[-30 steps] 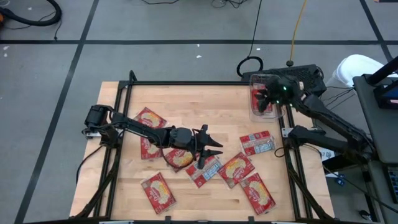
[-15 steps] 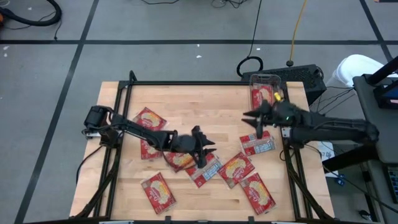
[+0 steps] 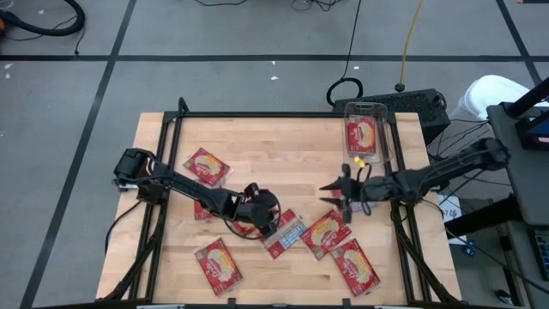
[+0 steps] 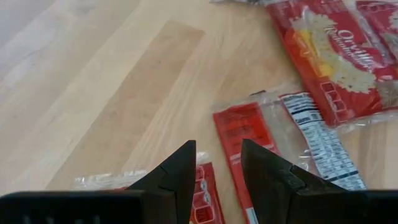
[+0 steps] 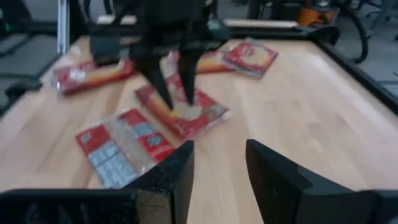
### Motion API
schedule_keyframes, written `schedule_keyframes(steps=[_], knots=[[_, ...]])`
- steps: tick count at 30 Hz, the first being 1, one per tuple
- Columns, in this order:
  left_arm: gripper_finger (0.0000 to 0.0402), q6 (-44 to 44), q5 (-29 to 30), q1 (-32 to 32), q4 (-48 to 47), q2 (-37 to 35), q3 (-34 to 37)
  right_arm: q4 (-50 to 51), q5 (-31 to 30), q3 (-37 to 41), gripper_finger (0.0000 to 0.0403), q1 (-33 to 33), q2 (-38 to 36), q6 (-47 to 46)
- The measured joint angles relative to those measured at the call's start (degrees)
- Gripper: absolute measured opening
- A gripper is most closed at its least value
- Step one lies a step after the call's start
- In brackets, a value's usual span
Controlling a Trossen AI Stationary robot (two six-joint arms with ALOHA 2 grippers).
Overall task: Sort popcorn bags into baskets
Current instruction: Put the red popcorn bag into the transparent bin
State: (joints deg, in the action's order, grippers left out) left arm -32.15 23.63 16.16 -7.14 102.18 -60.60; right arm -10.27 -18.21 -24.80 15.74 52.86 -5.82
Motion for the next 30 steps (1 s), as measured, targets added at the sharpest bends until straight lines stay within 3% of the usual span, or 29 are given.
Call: schedule_keyframes(steps=[5,13,16,21,30], knots=[[0.0131,-2.4,0.0,-0.2,-5.9,-0.4,-1.8,-3.2,-2.4,0.0,0.0139,1.7,7.5,0.7],[0.0131,-10.3,-0.5,-2.2,-32.3,-0.4,-9.5,-17.7,-2.8,-0.1,0.0139,3.7,18.3,1.7],[0.0135,-13.9,-6.1,-4.2,-37.7,-0.4,-9.4,-21.4,-2.7,-0.1,0.0139,4.3,21.5,2.5],[0.0174,-12.1,-19.7,-6.6,-38.3,-0.3,-5.9,-24.1,-2.7,-0.1,0.0139,5.4,24.8,2.2],[0.0265,-7.5,-20.6,-6.7,-39.5,-0.3,-5.4,-23.9,-2.5,-0.1,0.0139,7.7,25.8,2.1]])
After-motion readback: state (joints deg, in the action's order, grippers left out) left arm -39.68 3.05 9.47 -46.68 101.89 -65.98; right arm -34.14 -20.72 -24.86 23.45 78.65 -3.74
